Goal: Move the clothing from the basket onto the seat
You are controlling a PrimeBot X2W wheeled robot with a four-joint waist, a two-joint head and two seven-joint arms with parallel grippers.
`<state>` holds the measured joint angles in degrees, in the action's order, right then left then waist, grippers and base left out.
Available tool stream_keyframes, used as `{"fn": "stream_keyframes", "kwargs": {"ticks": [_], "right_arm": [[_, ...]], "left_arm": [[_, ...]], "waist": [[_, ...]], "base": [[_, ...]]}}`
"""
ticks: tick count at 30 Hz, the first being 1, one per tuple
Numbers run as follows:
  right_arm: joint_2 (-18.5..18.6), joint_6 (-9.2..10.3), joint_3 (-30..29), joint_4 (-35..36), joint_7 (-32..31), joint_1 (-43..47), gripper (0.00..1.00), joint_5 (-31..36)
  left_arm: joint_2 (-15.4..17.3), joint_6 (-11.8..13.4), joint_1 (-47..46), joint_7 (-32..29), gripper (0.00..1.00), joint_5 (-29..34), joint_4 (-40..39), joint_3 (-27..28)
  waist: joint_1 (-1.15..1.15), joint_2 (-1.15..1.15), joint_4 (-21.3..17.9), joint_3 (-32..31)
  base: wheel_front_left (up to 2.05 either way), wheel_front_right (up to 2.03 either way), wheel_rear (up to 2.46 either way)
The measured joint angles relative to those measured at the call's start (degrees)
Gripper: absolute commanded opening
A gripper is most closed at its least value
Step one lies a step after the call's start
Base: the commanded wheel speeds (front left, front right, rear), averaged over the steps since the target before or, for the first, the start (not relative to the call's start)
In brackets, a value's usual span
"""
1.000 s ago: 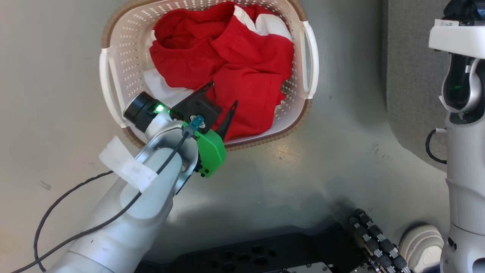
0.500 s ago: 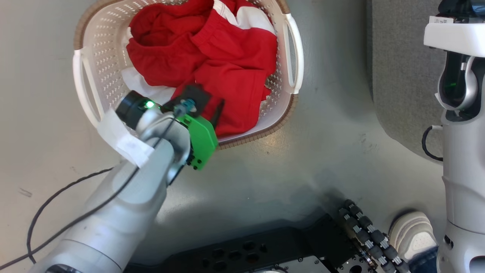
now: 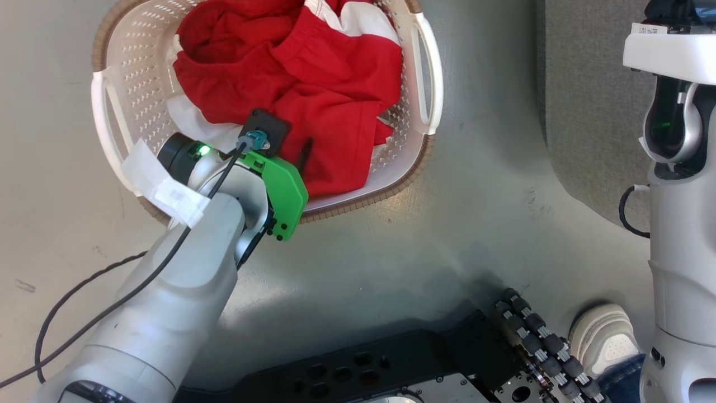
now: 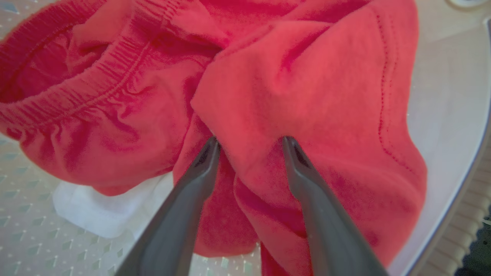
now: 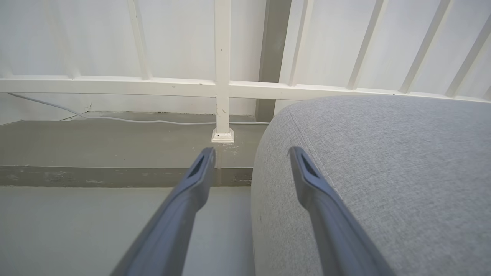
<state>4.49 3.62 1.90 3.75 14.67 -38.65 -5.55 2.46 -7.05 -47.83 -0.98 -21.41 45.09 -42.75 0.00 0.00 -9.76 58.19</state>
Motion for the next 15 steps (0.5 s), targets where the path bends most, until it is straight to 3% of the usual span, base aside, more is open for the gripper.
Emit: {"fn": "stream_keyframes", "kwargs": {"ticks": [15], "right_arm": [[-0.41,-0.07,-0.44,-0.78,0.0,-0.19,1.0,0.52]], "left_arm": [[0.01,-0.01,-1.48,5.03,0.0,-3.44,-2.96,-3.71]], "waist": [[0.0,0.0,0.24,-1.52]], "base": [[0.0,0.0,0.0]]}}
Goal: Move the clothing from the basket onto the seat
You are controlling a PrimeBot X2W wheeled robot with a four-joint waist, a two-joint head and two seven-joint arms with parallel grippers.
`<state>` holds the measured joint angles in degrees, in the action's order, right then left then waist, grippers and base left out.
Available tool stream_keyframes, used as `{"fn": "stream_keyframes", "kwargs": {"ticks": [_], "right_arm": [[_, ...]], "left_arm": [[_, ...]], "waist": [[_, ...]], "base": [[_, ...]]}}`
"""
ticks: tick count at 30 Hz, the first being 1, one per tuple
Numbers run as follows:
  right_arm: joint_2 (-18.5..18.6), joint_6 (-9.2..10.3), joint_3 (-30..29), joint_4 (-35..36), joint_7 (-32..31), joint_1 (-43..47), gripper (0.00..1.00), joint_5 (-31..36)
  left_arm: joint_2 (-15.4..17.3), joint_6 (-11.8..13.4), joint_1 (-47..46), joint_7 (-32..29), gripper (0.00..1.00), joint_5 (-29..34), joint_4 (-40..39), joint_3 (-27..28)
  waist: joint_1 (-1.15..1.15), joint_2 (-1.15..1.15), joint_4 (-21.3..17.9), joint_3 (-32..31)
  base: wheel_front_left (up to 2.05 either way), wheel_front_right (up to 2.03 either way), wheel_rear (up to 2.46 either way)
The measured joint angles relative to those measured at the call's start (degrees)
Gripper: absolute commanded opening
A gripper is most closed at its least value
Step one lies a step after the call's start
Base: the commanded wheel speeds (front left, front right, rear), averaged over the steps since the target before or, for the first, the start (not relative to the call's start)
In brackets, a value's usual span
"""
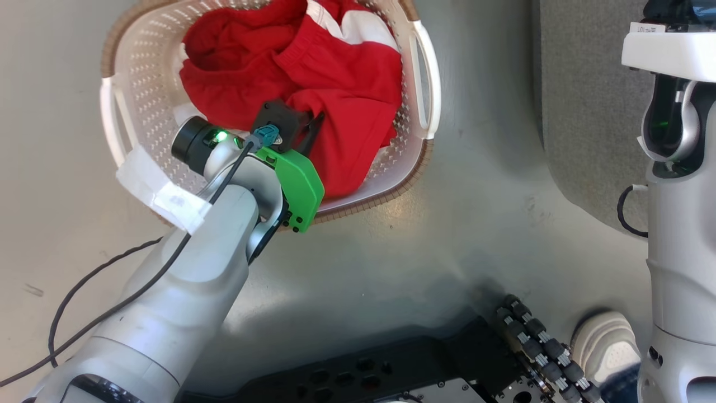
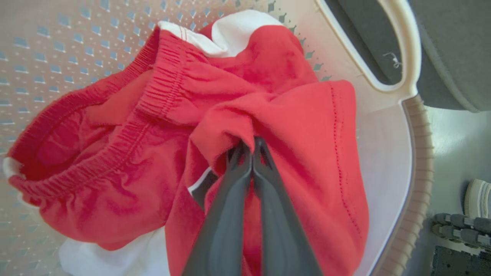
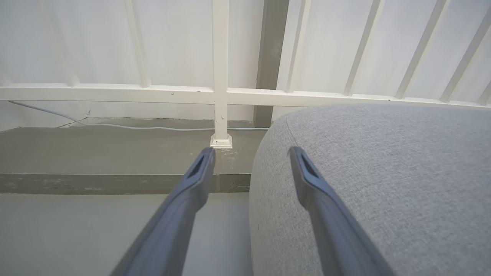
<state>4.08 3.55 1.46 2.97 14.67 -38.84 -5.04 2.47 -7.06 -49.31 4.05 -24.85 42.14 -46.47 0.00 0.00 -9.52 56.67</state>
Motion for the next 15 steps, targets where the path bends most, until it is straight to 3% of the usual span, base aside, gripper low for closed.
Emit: {"fn": "stream_keyframes", "kwargs": {"ticks": [15], "right_arm": [[-0.02,-0.8,-0.7,-4.05,0.0,1.74,1.0,0.65]], "left_arm": [[-0.01,-0.01,-0.05,8.53,0.0,-3.57,-2.41,-0.35]], "waist": [[0.0,0.0,2.74,-7.13]], "base": [[0.0,0.0,0.0]]}}
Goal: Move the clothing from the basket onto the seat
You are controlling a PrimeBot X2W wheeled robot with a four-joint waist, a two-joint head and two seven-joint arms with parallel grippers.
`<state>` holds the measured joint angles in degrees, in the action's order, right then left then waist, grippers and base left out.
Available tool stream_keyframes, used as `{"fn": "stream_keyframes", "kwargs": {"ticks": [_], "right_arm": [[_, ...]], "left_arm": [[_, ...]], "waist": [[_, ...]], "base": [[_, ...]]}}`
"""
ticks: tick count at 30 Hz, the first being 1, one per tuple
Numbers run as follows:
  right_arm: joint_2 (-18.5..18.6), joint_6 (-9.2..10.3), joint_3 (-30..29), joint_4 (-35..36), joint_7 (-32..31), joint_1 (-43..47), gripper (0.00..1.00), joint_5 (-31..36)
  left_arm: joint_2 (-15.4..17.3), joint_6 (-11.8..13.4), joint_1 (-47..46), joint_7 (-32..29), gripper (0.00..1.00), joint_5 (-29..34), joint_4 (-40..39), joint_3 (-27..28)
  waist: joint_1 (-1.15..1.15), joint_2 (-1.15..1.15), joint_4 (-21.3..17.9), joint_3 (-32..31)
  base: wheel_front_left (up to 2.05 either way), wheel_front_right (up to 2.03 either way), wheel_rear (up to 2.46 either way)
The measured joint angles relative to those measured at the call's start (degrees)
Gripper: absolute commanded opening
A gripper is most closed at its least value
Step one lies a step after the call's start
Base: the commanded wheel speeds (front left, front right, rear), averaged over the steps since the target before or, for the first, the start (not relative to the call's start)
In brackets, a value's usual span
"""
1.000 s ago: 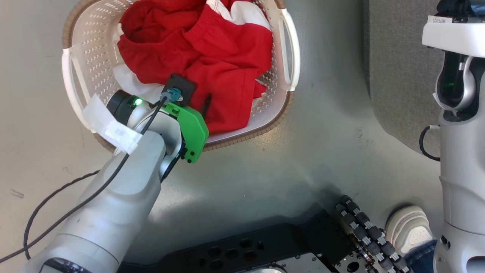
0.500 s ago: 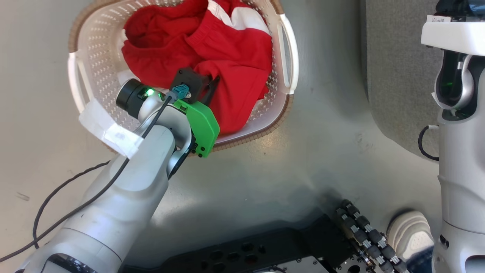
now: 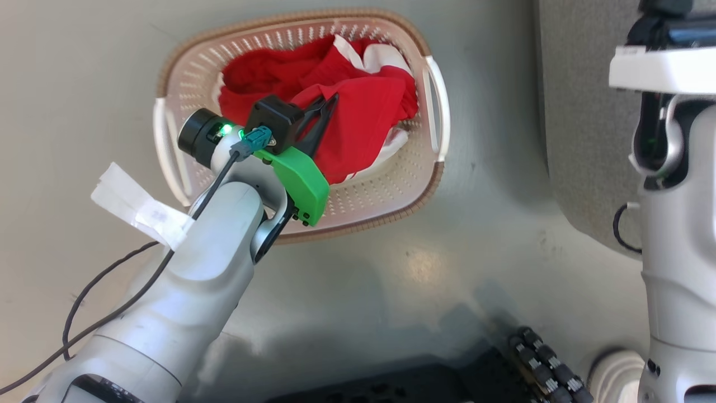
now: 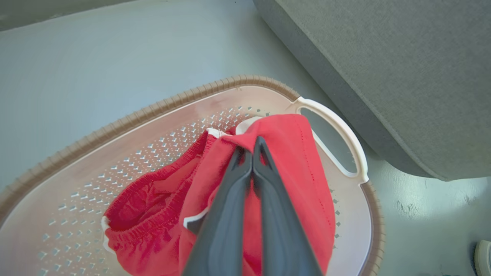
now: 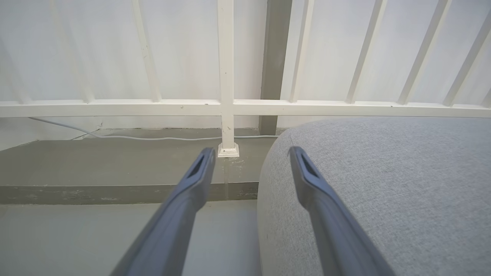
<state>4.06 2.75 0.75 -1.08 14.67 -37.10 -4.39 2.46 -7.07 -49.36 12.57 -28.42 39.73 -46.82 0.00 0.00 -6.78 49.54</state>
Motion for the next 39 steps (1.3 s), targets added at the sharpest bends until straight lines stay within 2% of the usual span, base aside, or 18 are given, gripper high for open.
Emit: {"fn": "stream_keyframes", "kwargs": {"ticks": [11,28,39], "right_arm": [[0.64,-1.24,-0.35,-3.58,0.0,4.93,1.0,0.85],[0.88,-3.43,0.91,-8.99,0.0,12.05,1.0,1.01],[0.2,-4.76,2.14,-12.78,-0.01,17.09,1.0,0.99]], "left_arm": [[-0.04,0.0,-0.01,1.35,0.0,-0.07,-1.86,0.82],[0.56,1.12,-1.13,1.7,0.0,0.44,-5.15,5.71],[0.8,1.11,-0.98,1.85,0.0,0.43,-5.92,6.09]], "waist": [[-0.01,0.0,3.16,-8.09],[-0.01,0.0,8.15,-21.84],[-0.01,0.0,10.48,-30.96]], "base": [[0.0,0.0,0.0],[0.0,0.0,0.0],[0.0,0.0,0.0]]}}
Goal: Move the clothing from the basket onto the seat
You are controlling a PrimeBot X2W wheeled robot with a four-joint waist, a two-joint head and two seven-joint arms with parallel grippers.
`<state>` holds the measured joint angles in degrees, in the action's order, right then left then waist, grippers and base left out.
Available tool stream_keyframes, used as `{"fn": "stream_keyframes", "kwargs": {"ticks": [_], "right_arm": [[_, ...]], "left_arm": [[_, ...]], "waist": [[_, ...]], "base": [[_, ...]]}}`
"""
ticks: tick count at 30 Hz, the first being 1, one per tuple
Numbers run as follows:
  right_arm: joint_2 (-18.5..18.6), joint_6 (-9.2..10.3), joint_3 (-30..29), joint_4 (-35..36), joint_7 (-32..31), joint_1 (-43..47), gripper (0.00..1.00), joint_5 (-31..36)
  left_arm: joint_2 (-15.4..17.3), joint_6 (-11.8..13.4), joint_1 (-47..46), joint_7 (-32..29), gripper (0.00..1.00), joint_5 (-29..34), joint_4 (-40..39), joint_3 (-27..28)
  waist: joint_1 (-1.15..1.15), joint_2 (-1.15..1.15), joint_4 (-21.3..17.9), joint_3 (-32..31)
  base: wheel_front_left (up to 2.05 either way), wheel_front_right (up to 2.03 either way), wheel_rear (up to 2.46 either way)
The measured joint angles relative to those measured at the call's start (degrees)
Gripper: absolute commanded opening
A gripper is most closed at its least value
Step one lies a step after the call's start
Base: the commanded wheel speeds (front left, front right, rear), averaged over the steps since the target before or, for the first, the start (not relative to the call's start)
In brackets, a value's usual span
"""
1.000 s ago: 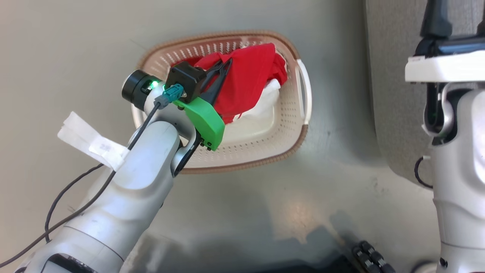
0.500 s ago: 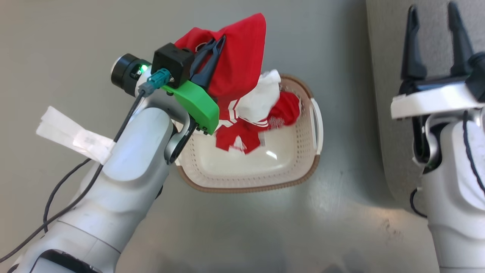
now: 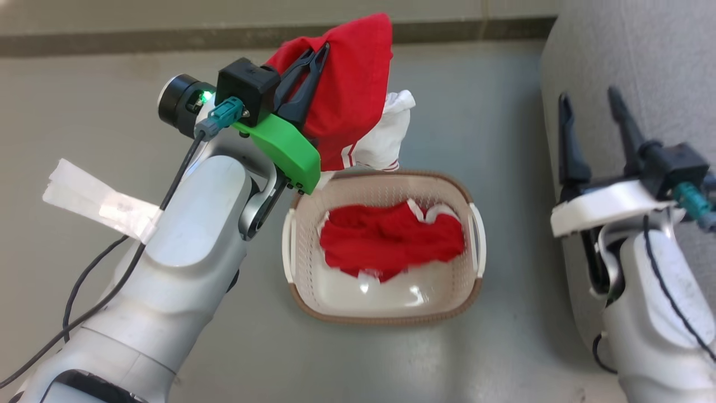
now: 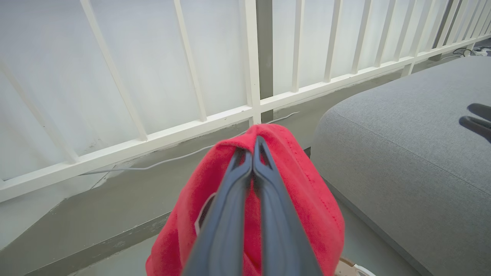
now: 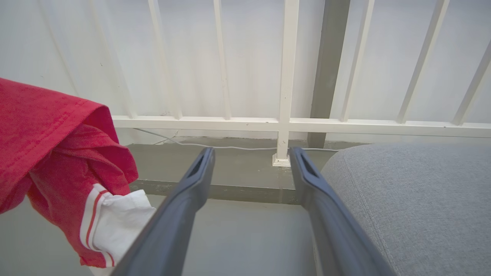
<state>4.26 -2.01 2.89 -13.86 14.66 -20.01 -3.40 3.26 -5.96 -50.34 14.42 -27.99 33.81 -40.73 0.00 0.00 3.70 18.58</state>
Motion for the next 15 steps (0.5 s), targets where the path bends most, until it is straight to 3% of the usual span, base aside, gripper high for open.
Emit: {"fn": "stream_keyframes", "kwargs": {"ticks": [15], "right_arm": [[-0.81,-1.57,3.87,-6.15,-0.01,8.87,1.0,-0.7]], "left_arm": [[1.3,-0.01,6.7,-0.27,0.0,-2.45,1.15,-0.75]], "waist": [[0.0,0.0,0.9,-13.31]], "base": [[0.0,0.0,0.0]]}}
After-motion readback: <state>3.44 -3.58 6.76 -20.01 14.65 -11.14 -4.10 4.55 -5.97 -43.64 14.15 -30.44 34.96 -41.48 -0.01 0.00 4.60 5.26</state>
